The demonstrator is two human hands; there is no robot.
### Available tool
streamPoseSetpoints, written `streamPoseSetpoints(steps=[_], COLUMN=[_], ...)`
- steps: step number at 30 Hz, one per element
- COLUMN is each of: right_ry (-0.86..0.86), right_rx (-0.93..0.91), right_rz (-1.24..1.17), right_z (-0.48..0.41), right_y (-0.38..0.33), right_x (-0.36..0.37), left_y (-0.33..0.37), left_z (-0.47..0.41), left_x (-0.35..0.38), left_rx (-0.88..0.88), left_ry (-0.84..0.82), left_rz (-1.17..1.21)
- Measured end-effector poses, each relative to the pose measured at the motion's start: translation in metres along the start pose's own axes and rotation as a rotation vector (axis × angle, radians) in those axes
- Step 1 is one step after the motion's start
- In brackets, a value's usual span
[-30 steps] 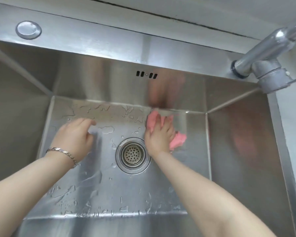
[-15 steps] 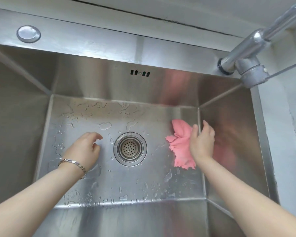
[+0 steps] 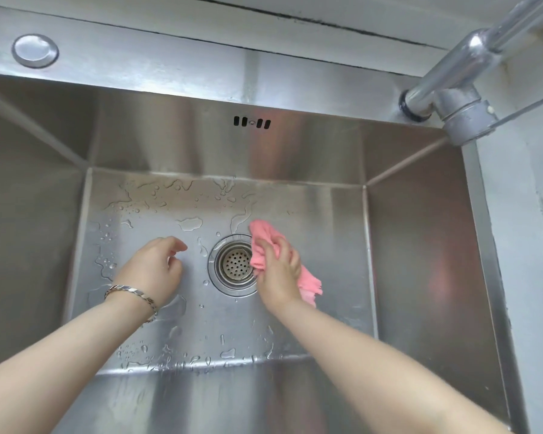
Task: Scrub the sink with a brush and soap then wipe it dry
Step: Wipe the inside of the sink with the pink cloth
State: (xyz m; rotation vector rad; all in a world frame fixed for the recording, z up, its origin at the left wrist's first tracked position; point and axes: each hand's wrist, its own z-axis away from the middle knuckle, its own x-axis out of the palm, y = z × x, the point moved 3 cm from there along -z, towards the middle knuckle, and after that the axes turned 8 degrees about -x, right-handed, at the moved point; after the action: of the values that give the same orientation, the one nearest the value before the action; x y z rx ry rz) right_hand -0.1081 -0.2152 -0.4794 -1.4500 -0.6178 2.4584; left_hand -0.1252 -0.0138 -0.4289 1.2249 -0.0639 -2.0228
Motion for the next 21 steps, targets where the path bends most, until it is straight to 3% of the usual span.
streamPoseSetpoints(steps=[2, 6, 10, 12, 17, 21], right_ry=[0.024, 0.216, 0.006, 0.024, 0.265, 0.082], right_rx=[0.024, 0.504, 0.778, 0.880, 1.003, 0.879], right_rz=[0.051, 0.121, 0.028, -0.045, -0.433, -0.725], right_z=[0.002, 0.038, 0.079, 0.094, 0.065, 0.049], right_y=[0.032, 0.118, 0.109, 0.098, 0.021, -0.036], right_x=[-0.023, -0.066, -0.036, -0.018, 0.015, 0.041], left_y=[0.002, -0.005, -0.019, -0.020, -0.011, -0.004], left_z=[0.002, 0.005, 0.010, 0.012, 0.008, 0.007], left_x=[0.000, -0.006, -0.022, -0.034, -0.056, -0.060], left_rx=[0.003, -0.024, -0.048, -0.034, 0.020, 0.040], left_ry=[-0.019, -0.028, -0.016, -0.003, 0.062, 0.093], left_rz=[0.020, 0.055, 0.038, 0.017, -0.011, -0.042])
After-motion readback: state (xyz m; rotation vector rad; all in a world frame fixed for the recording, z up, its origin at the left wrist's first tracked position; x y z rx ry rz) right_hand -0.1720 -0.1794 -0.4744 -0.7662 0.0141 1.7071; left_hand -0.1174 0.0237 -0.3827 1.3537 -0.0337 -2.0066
